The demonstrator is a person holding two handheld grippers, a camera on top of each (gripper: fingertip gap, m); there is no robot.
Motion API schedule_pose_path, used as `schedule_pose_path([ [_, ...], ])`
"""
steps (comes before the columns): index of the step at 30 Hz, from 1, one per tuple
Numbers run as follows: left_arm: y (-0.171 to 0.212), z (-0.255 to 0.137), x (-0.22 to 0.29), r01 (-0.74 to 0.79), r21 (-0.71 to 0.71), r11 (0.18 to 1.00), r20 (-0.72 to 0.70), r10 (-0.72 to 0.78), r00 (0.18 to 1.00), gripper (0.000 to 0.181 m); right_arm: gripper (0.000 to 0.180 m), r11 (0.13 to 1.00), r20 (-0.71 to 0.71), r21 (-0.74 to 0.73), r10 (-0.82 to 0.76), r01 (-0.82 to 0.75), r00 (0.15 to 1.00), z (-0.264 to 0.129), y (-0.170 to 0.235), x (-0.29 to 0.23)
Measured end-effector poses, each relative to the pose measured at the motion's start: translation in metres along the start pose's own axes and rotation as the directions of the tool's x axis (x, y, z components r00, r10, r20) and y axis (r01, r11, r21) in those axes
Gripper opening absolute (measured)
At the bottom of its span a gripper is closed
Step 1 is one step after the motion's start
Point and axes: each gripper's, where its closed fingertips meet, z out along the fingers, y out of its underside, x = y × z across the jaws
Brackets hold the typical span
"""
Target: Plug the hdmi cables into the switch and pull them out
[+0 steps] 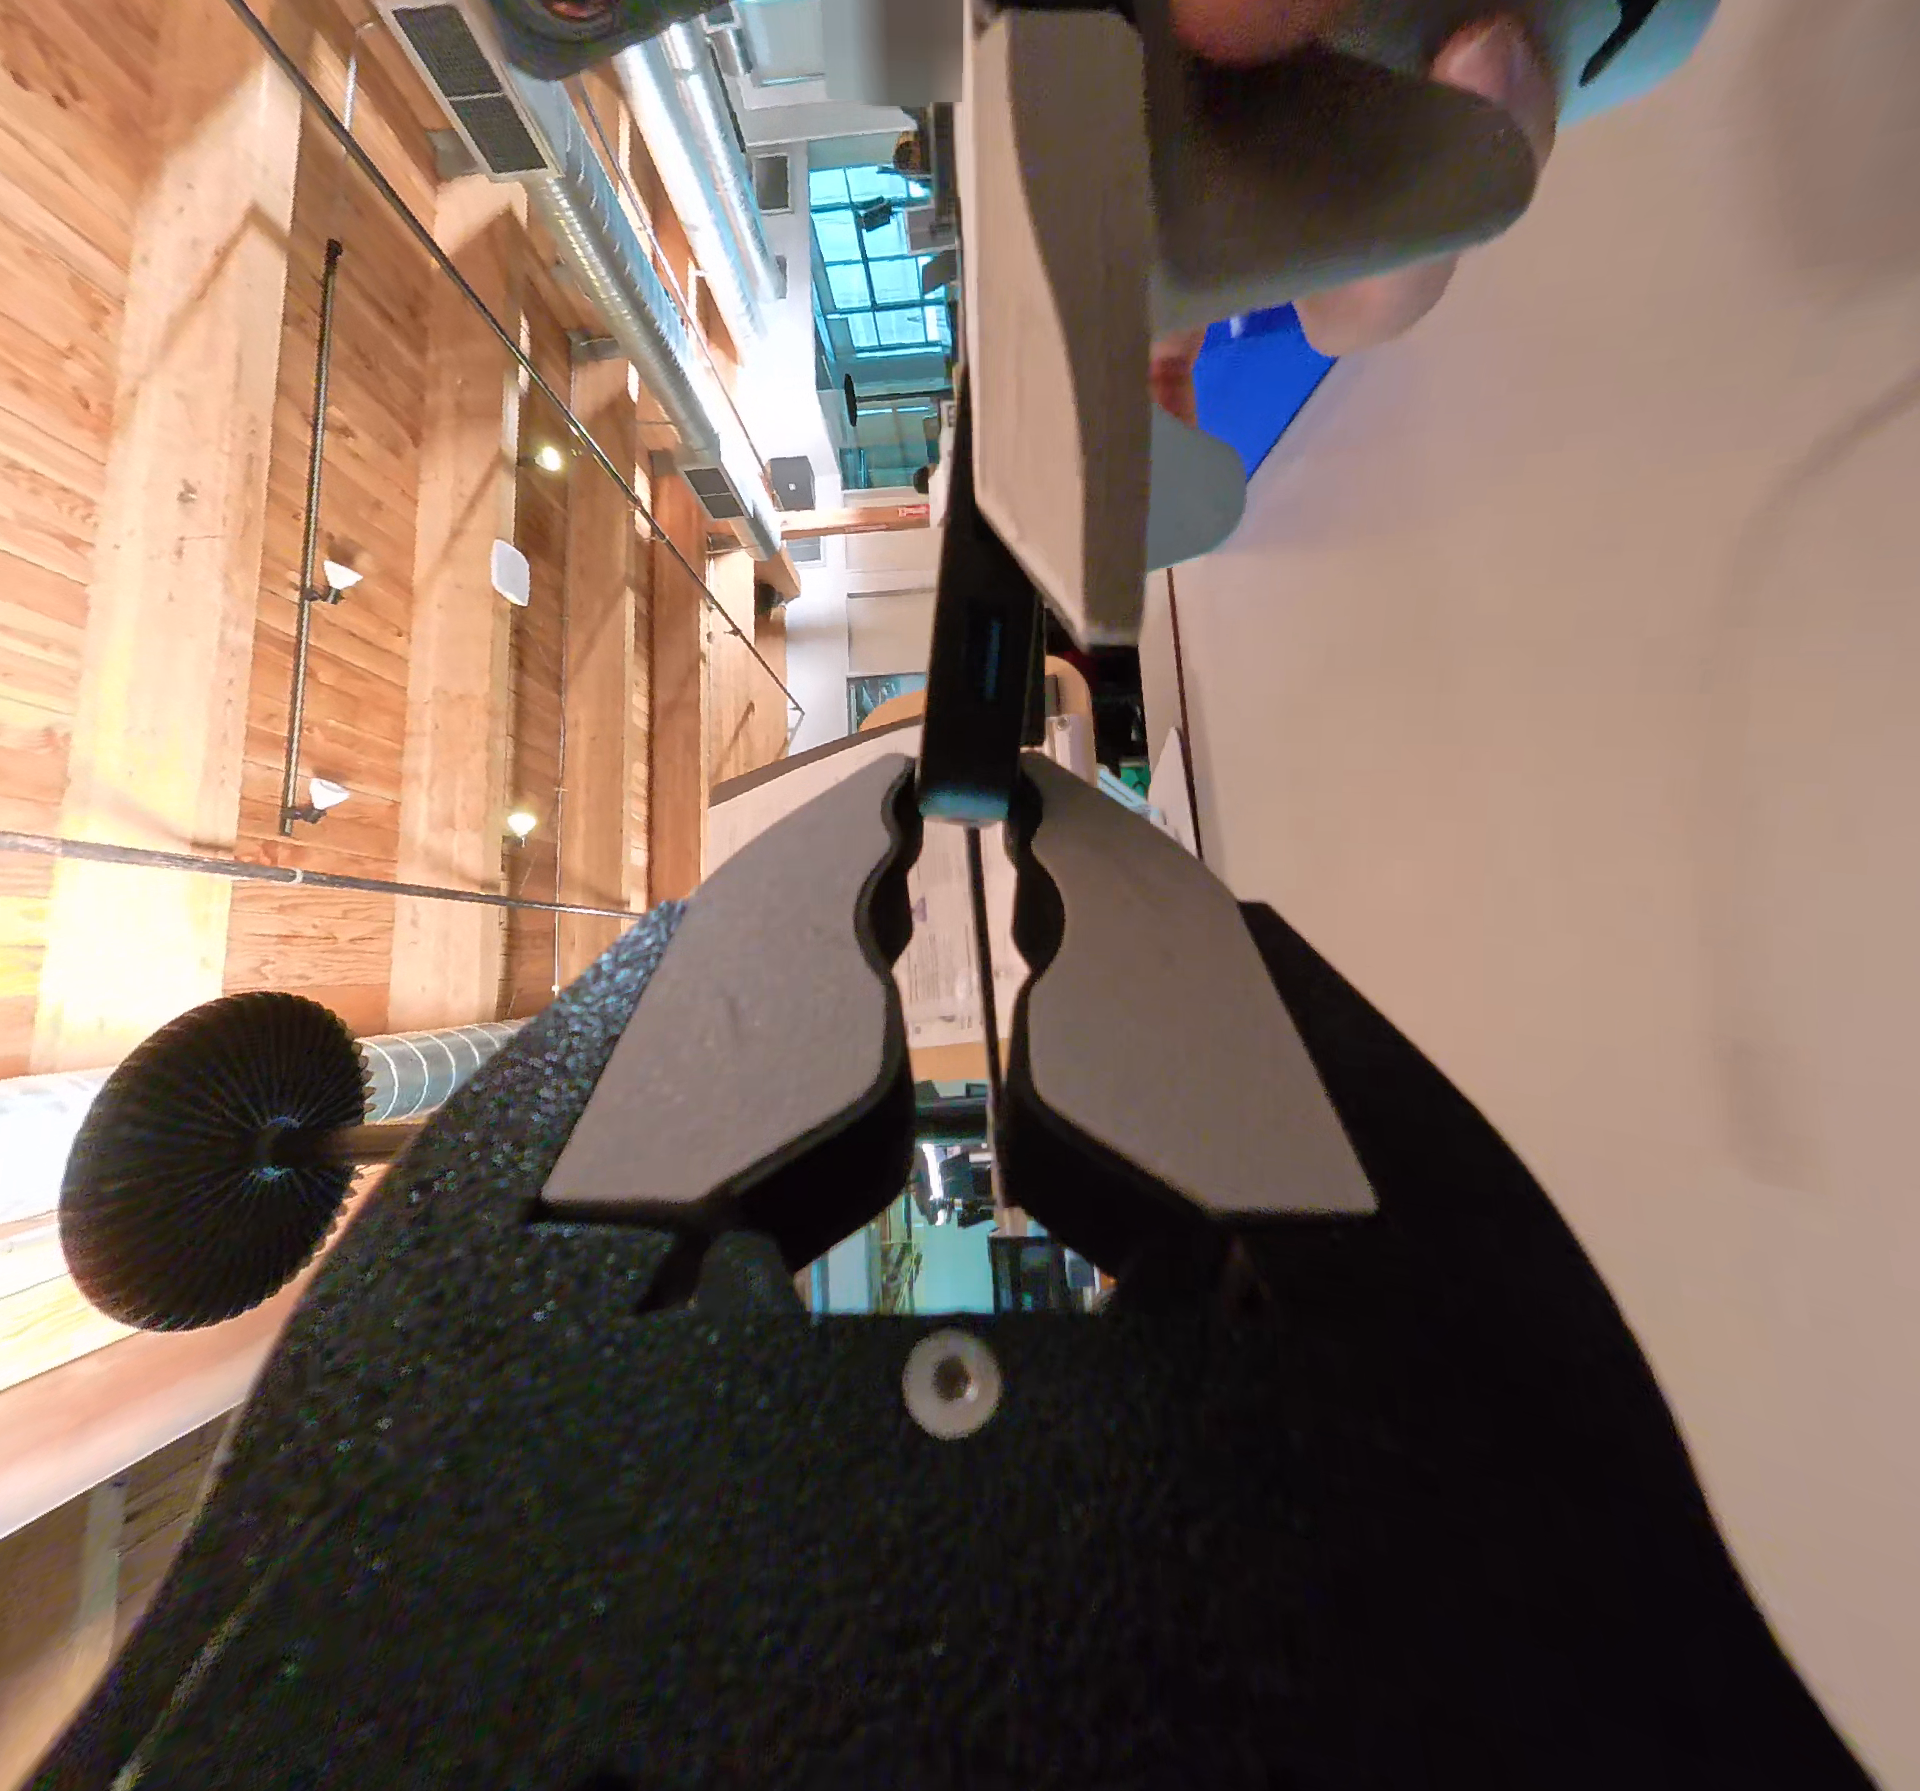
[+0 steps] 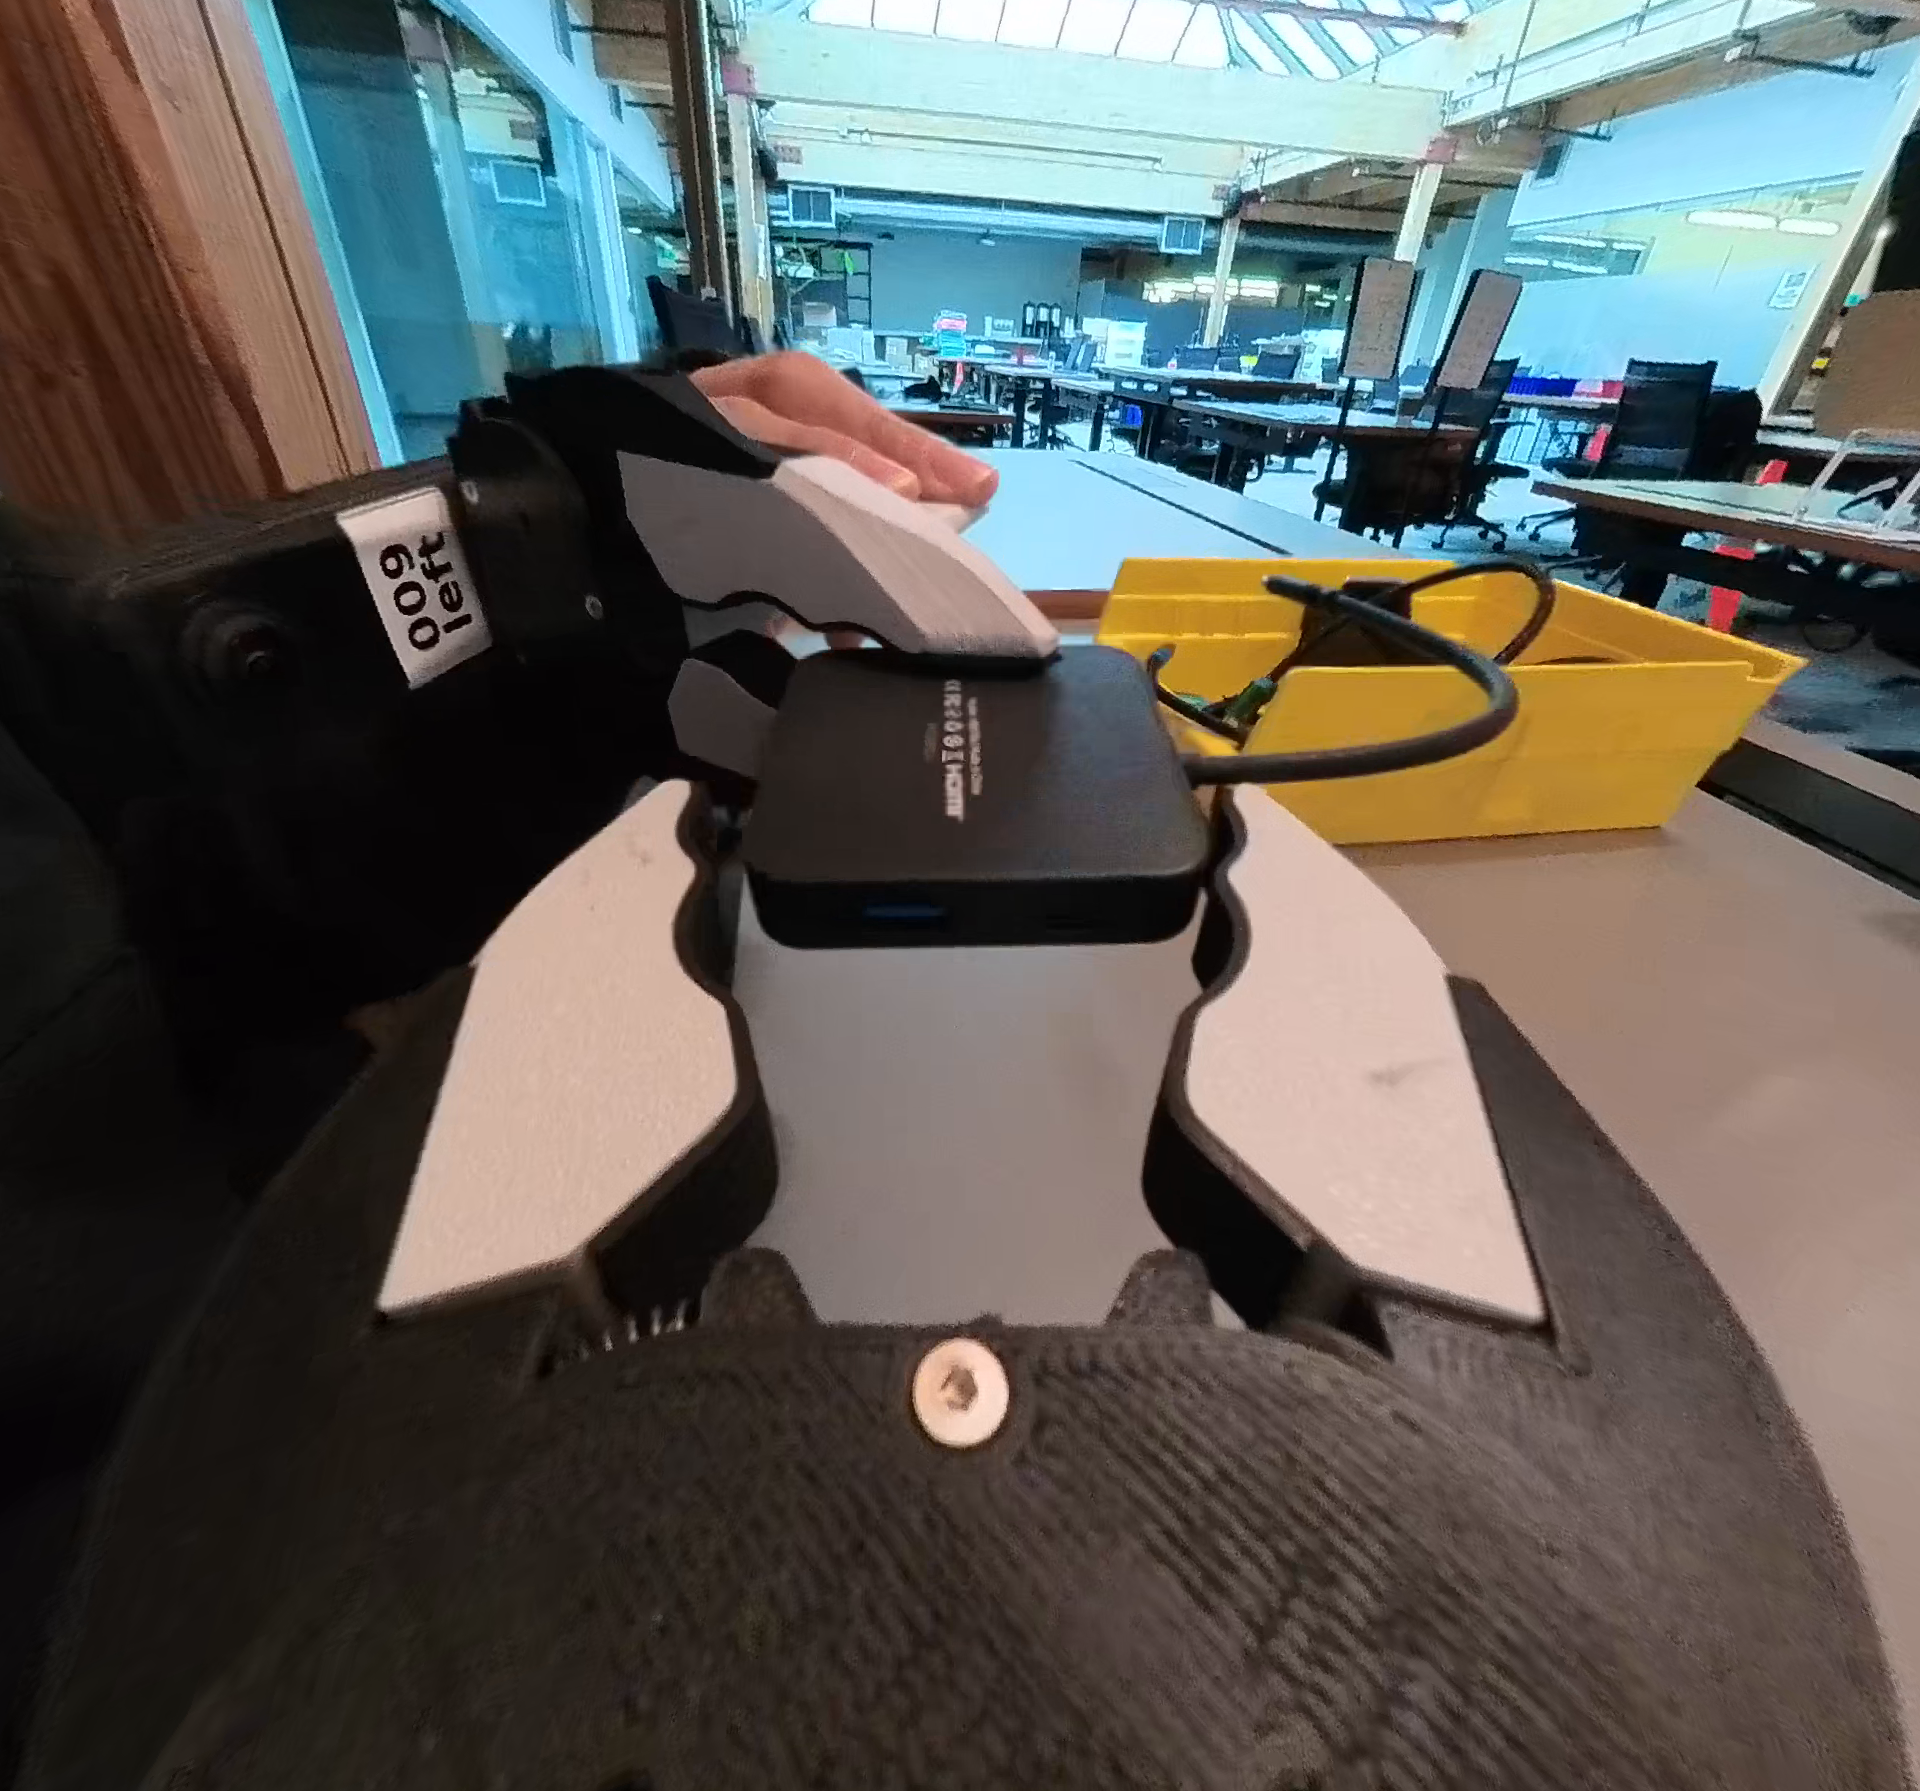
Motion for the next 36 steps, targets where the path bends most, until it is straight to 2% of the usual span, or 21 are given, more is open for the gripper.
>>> schedule_pose_path([
  [2, 0.001, 0.001, 0.003, -0.015, -0.007, 1.0, -0.002, 0.015, 1.0, 0.014, 0.094, 1.0, -0.006, -0.029, 0.005, -0.005, 1.0, 0.002, 0.003, 0.0],
  [5, 0.001, 0.002, 0.005, -0.013, -0.003, 1.0, -0.014, 0.013, 1.0, 0.014, 0.083, 0.998, -0.033, -0.063, -0.007, 0.005, 0.999, 0.0, 0.007, 0.006],
  [10, 0.003, 0.003, 0.004, -0.009, -0.009, 1.0, 0.006, 0.009, 1.0, 0.014, 0.081, 0.998, -0.035, -0.048, -0.033, 0.031, 0.999, 0.0, 0.006, 0.008],
  [14, 0.003, 0.005, 0.004, 0.118, 0.015, 0.993, 0.011, -0.118, 0.993, 0.018, 0.08, 0.997, -0.05, -0.032, -0.075, 0.073, 0.996, -0.002, 0.005, 0.01],
  [16, 0.004, 0.004, 0.0, 0.273, 0.04, 0.961, -0.004, -0.273, 0.962, 0.026, 0.081, 0.996, -0.068, -0.013, -0.093, 0.092, 0.993, -0.006, 0.001, 0.013],
  [18, 0.009, 0.002, -0.009, 0.491, 0.065, 0.869, -0.019, -0.491, 0.871, 0.032, 0.08, 0.997, -0.076, 0.044, -0.062, 0.065, 0.995, -0.013, -0.007, 0.018],
  [19, 0.011, 0.0, -0.015, 0.611, 0.091, 0.786, -0.038, -0.61, 0.791, 0.034, 0.081, 0.994, -0.075, 0.102, -0.042, 0.049, 0.996, -0.019, -0.013, 0.021],
  [20, 0.012, -0.001, -0.022, 0.739, 0.121, 0.662, -0.066, -0.738, 0.672, 0.034, 0.08, 0.986, -0.079, 0.164, -0.024, 0.037, 0.997, -0.025, -0.019, 0.024],
  [22, 0.007, -0.003, -0.035, 0.942, 0.158, 0.298, -0.207, -0.922, 0.326, 0.043, 0.08, 0.971, -0.06, 0.239, 0.014, 0.001, 0.998, -0.033, -0.023, 0.027],
  [24, 0.001, -0.003, -0.039, 0.994, 0.096, -0.058, -0.35, -0.936, -0.021, 0.045, 0.08, 0.965, -0.08, 0.261, -0.002, 0.023, 0.997, -0.036, -0.021, 0.031],
  [25, 0.0, -0.001, -0.037, 0.984, 0.045, -0.174, -0.394, -0.908, -0.143, 0.049, 0.08, 0.965, -0.076, 0.26, -0.015, 0.034, 0.997, -0.036, -0.019, 0.03],
  [26, -0.002, 0.001, -0.033, 0.968, -0.006, -0.251, -0.417, -0.879, -0.231, 0.049, 0.08, 0.964, -0.086, 0.264, -0.015, 0.037, 0.996, -0.036, -0.018, 0.031],
  [28, -0.004, 0.005, -0.023, 0.936, -0.088, -0.34, -0.433, -0.833, -0.344, 0.052, 0.08, 0.963, -0.082, 0.264, -0.042, 0.062, 0.996, -0.034, -0.017, 0.029],
  [31, -0.001, 0.011, -0.012, 0.91, -0.162, -0.383, -0.409, -0.813, -0.415, 0.052, 0.08, 0.963, -0.075, 0.255, -0.073, 0.09, 0.994, -0.034, -0.015, 0.027],
  [33, 0.006, 0.01, -0.009, 0.92, -0.17, -0.354, -0.38, -0.838, -0.392, 0.052, 0.08, 0.963, -0.072, 0.264, -0.044, 0.062, 0.996, -0.037, -0.014, 0.03],
  [36, 0.034, 0.0, -0.015, 0.95, -0.127, -0.286, -0.285, -0.907, -0.311, 0.049, 0.08, 0.957, -0.064, 0.29, 0.02, -0.001, 0.998, -0.043, -0.009, 0.038],
])
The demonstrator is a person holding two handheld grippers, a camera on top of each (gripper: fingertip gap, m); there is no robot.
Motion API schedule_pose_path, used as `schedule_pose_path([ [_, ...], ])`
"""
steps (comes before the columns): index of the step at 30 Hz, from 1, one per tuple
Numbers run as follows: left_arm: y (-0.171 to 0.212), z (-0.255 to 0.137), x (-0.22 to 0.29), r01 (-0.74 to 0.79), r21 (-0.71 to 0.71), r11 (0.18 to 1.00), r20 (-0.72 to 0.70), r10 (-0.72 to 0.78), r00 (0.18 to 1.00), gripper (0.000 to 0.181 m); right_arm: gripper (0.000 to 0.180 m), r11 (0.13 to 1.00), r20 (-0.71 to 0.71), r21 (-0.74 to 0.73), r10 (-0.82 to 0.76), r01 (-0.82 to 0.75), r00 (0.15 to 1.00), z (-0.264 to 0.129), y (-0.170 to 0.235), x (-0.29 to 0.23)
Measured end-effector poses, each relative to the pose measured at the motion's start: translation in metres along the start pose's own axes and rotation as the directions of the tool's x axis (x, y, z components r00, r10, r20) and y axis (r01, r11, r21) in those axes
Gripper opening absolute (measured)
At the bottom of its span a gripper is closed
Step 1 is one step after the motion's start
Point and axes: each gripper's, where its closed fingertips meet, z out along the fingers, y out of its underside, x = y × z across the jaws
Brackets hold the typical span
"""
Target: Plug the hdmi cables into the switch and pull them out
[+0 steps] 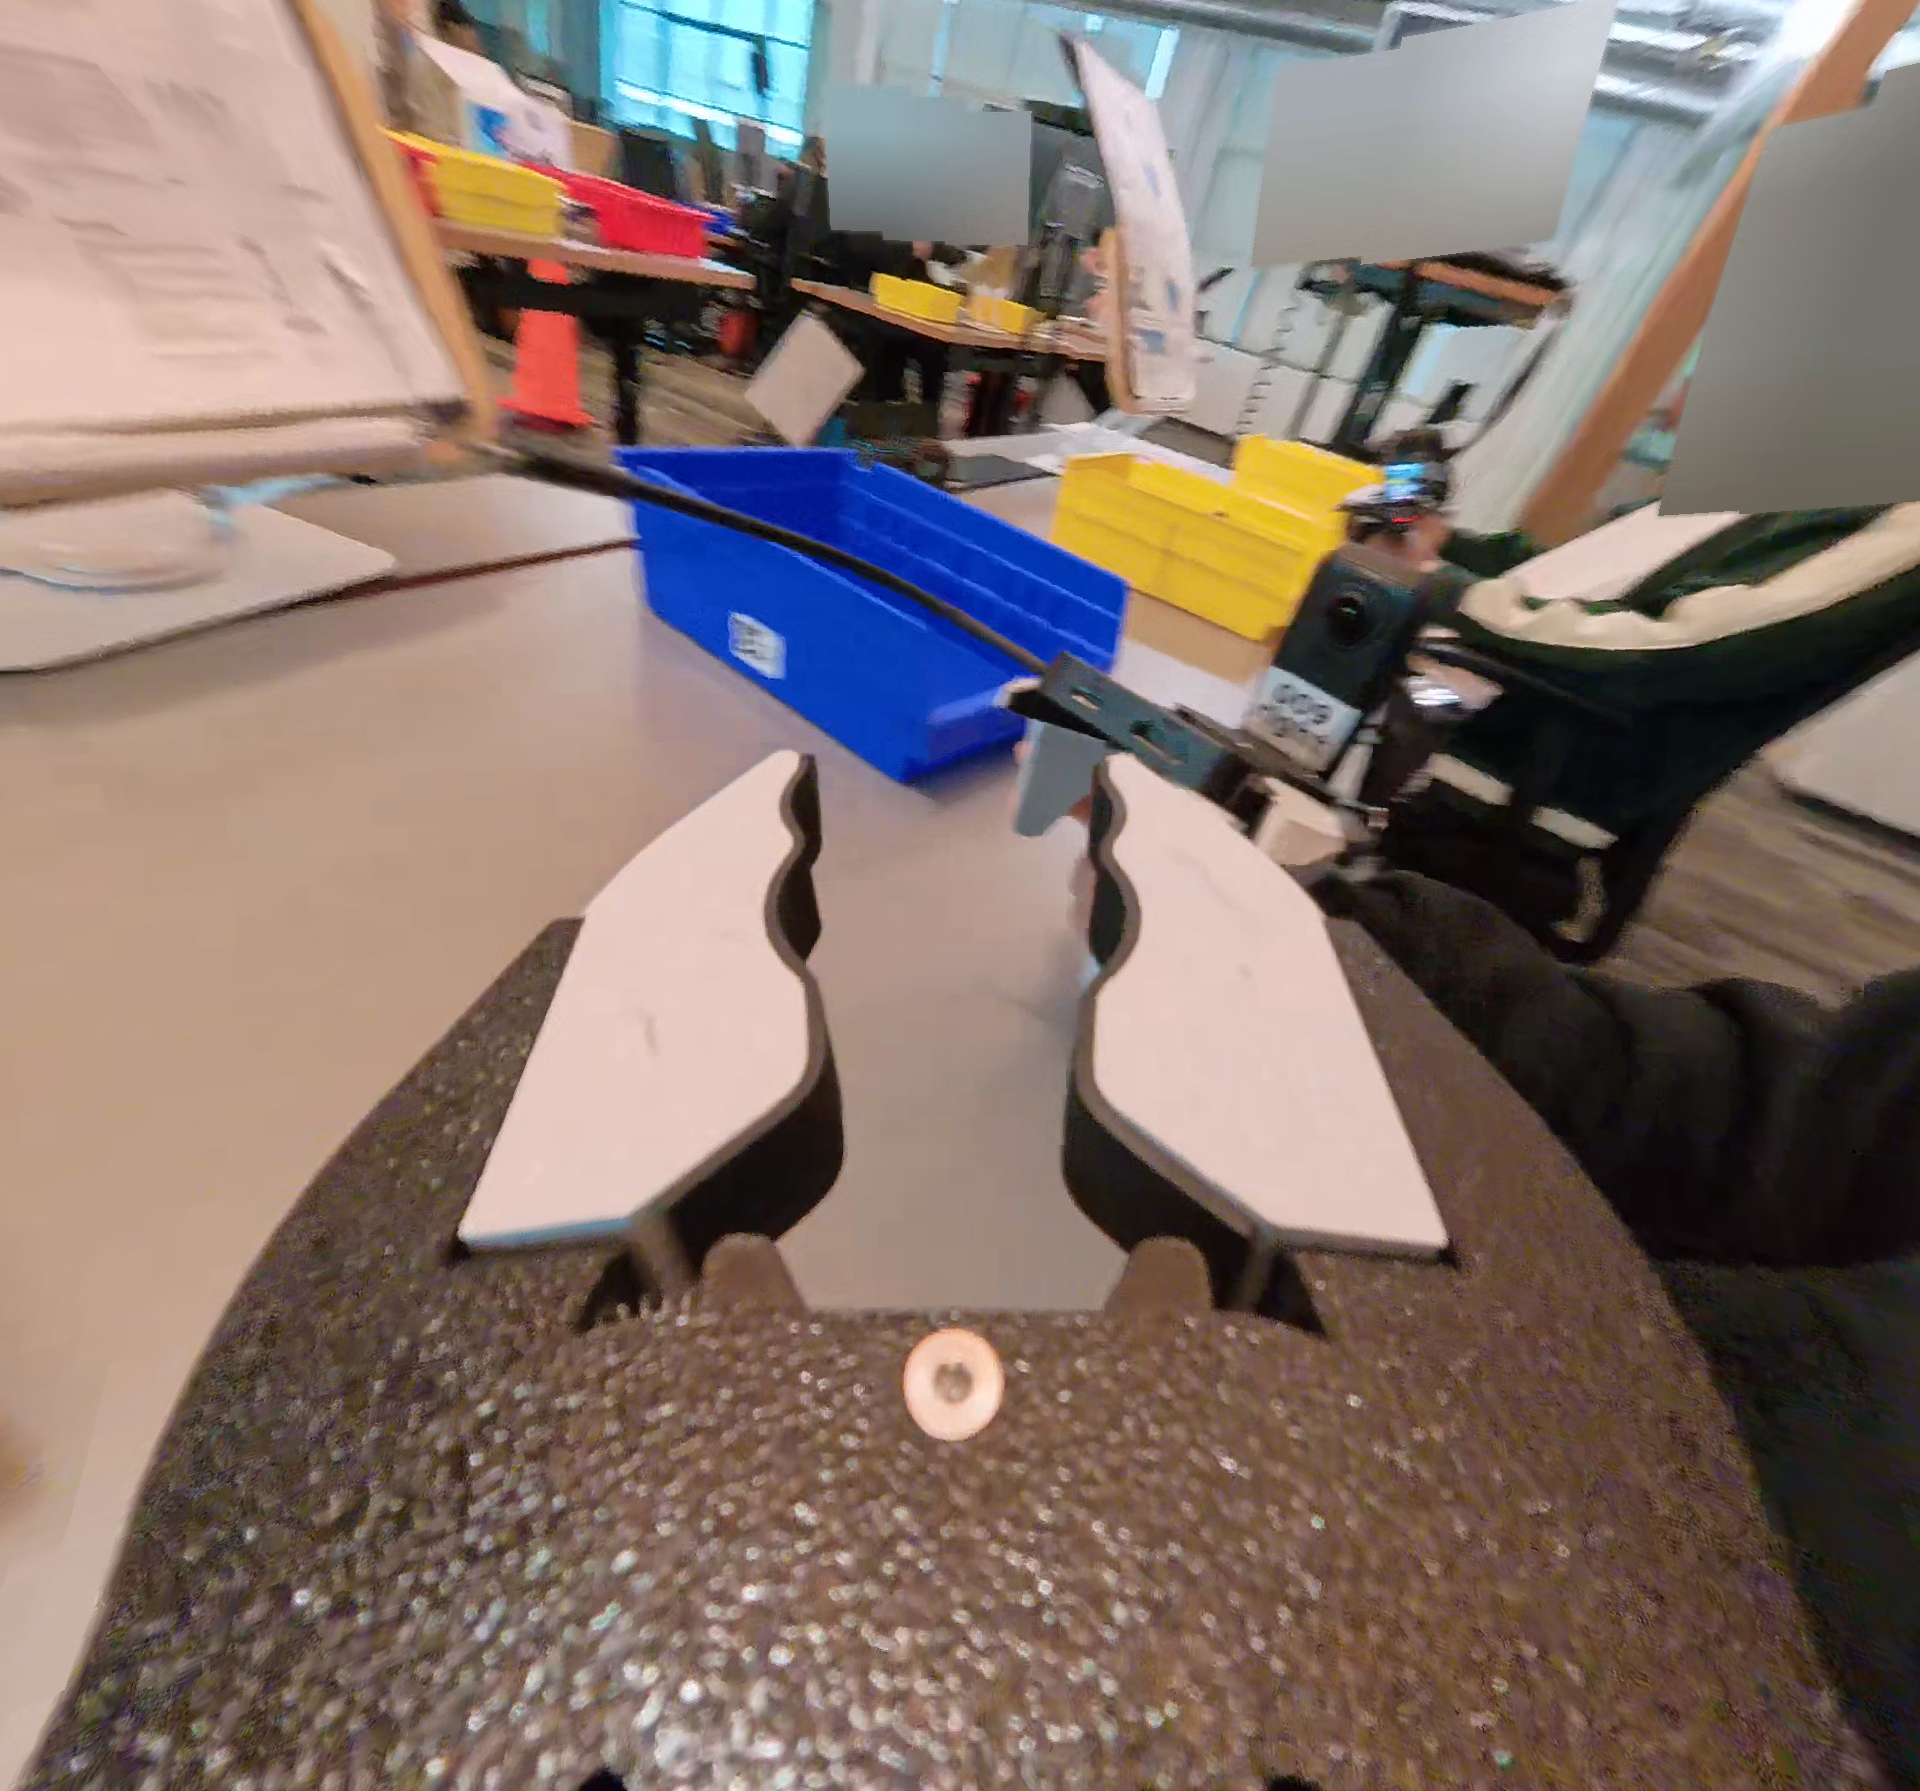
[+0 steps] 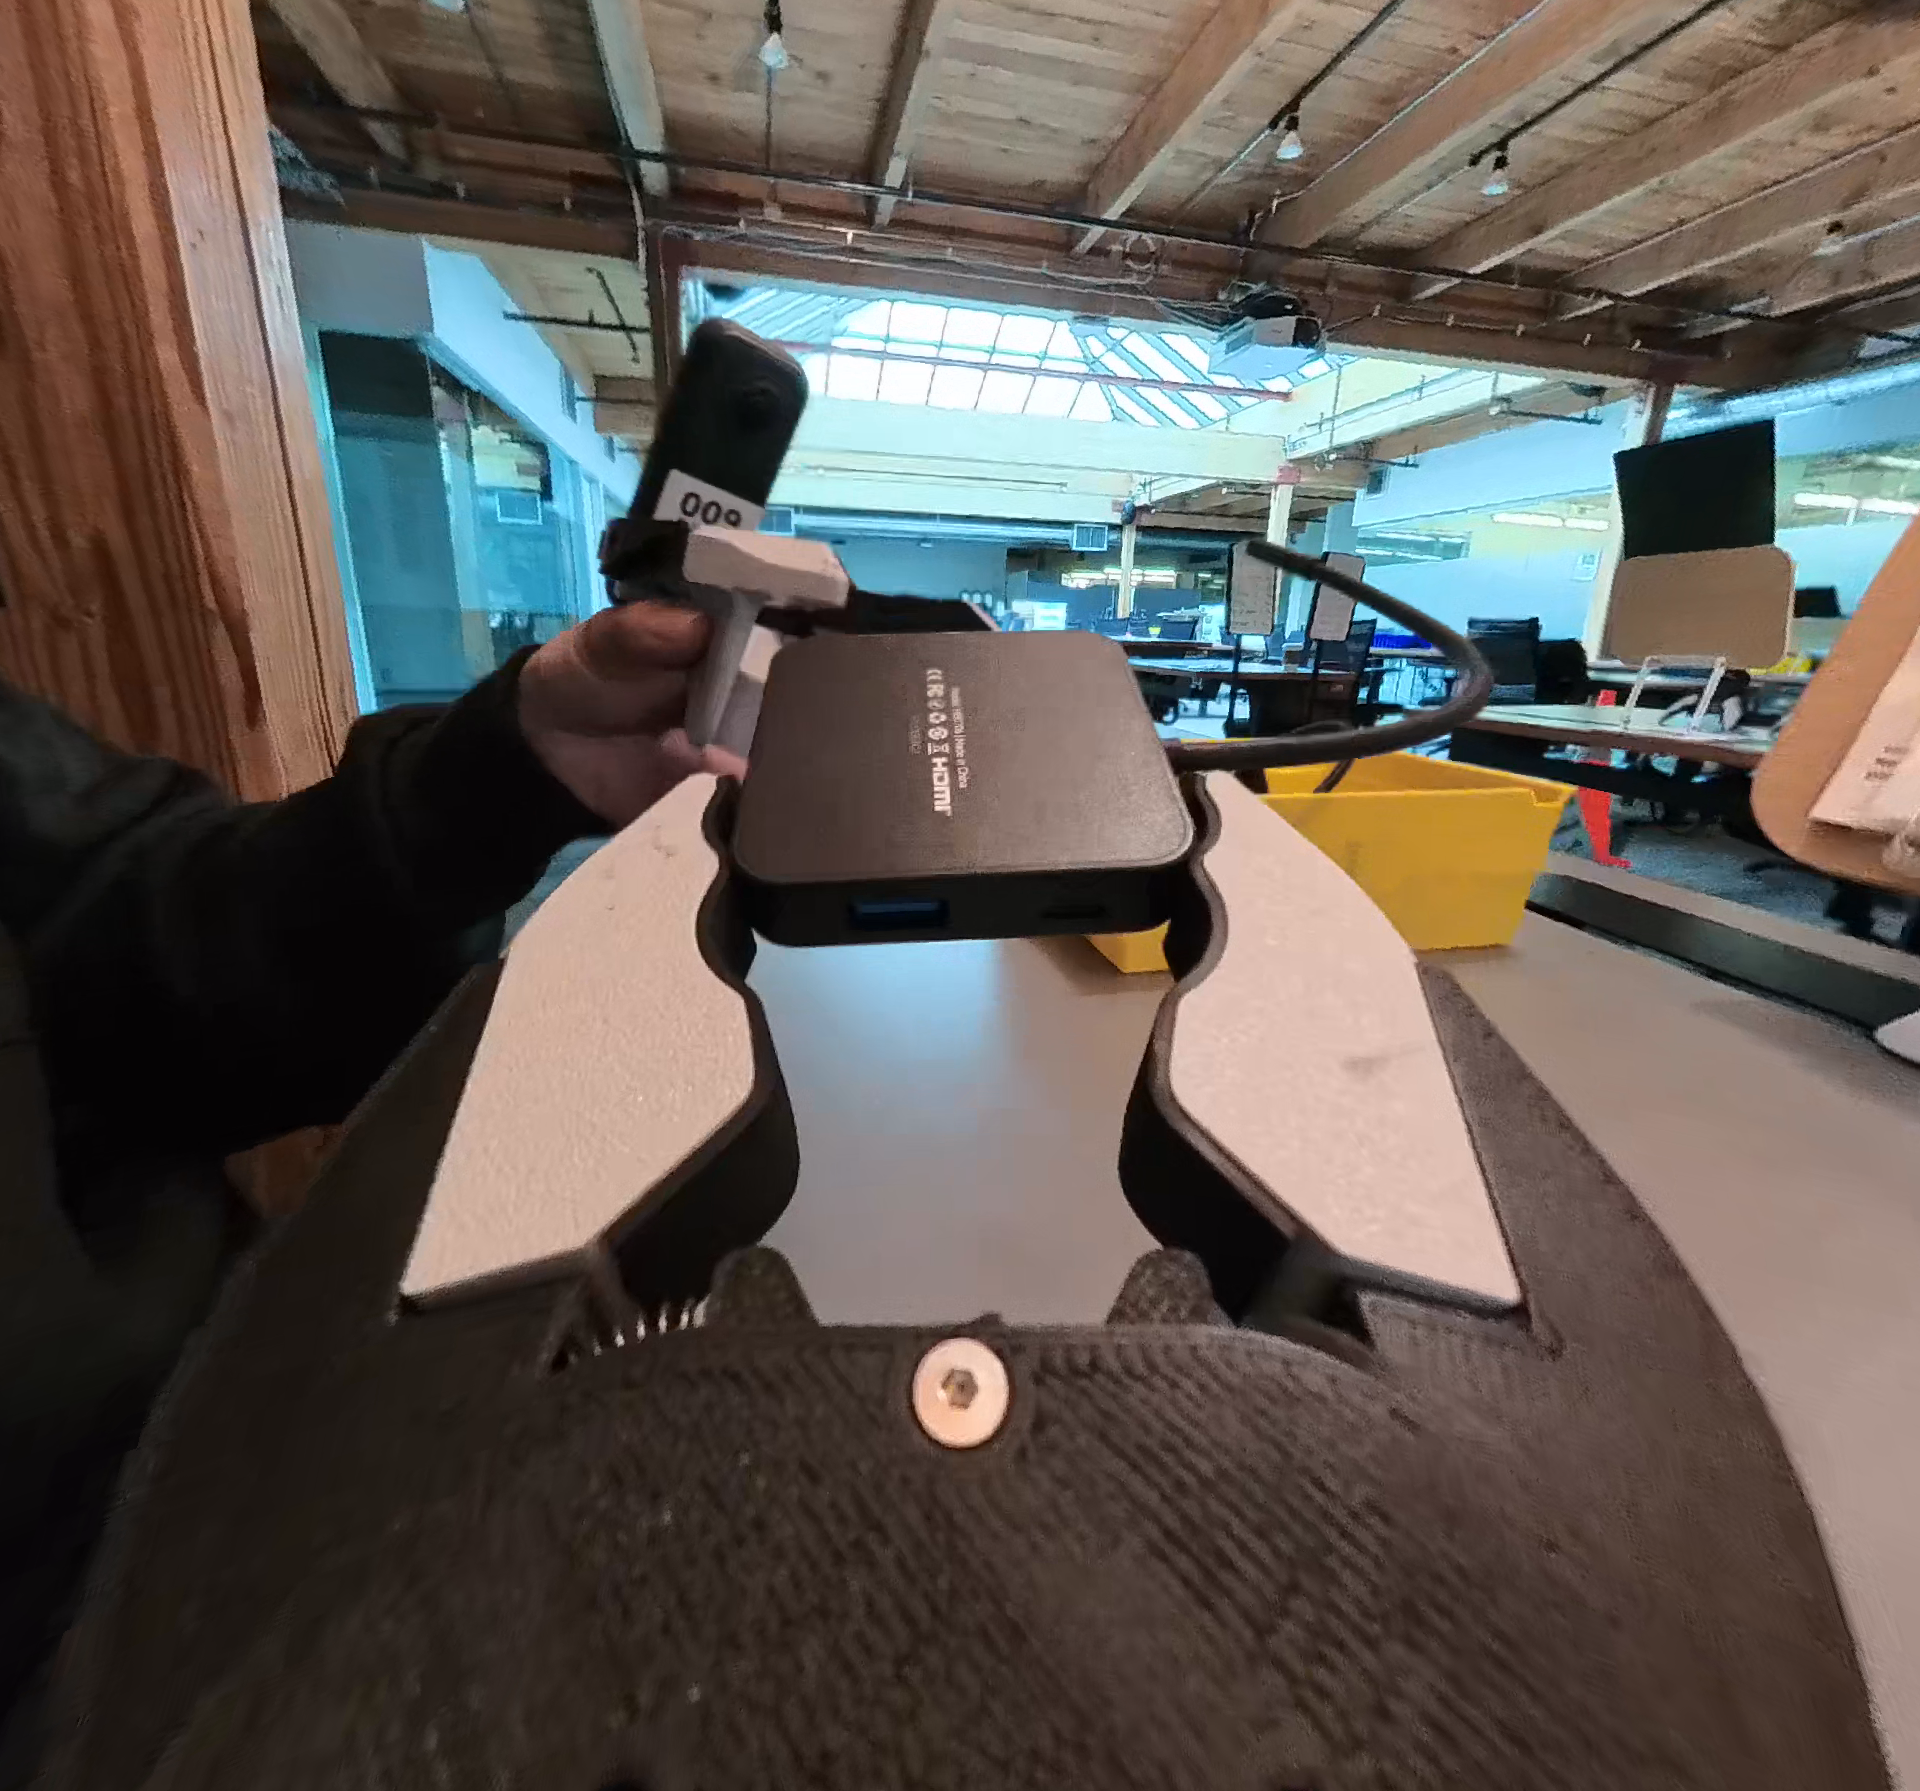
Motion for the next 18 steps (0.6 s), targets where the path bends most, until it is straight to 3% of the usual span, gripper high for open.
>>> schedule_pose_path([
  [3, -0.014, -0.037, -0.047, -0.117, -0.047, 0.992, 0.224, 0.125, 0.966, 0.043, 0.08, 0.999, 0.002, -0.005, 0.039, -0.039, 0.999, -0.004, 0.008, 0.009],
  [6, -0.015, -0.084, -0.113, -0.167, -0.208, 0.964, 0.467, 0.248, 0.849, 0.038, 0.08, 0.997, 0.046, 0.003, 0.073, -0.073, 0.996, -0.006, 0.012, 0.014],
  [10, -0.007, -0.113, -0.183, -0.075, -0.404, 0.912, 0.555, 0.309, 0.772, 0.039, 0.08, 0.99, 0.055, 0.069, 0.116, -0.12, 0.992, -0.007, 0.005, 0.029],
  [13, -0.011, -0.1, -0.217, 0.008, -0.394, 0.919, 0.545, 0.227, 0.807, 0.04, 0.08, 0.986, 0.064, 0.097, 0.13, -0.136, 0.989, -0.007, 0.002, 0.032],
  [16, -0.017, -0.07, -0.246, 0.159, -0.283, 0.946, 0.532, 0.017, 0.847, 0.044, 0.08, 0.988, 0.066, 0.08, 0.126, -0.131, 0.99, -0.007, 0.005, 0.031],
  [18, -0.015, -0.053, -0.273, 0.264, -0.229, 0.937, 0.549, -0.099, 0.83, 0.043, 0.08, 0.989, 0.063, 0.082, 0.12, -0.125, 0.991, -0.008, 0.005, 0.029],
])
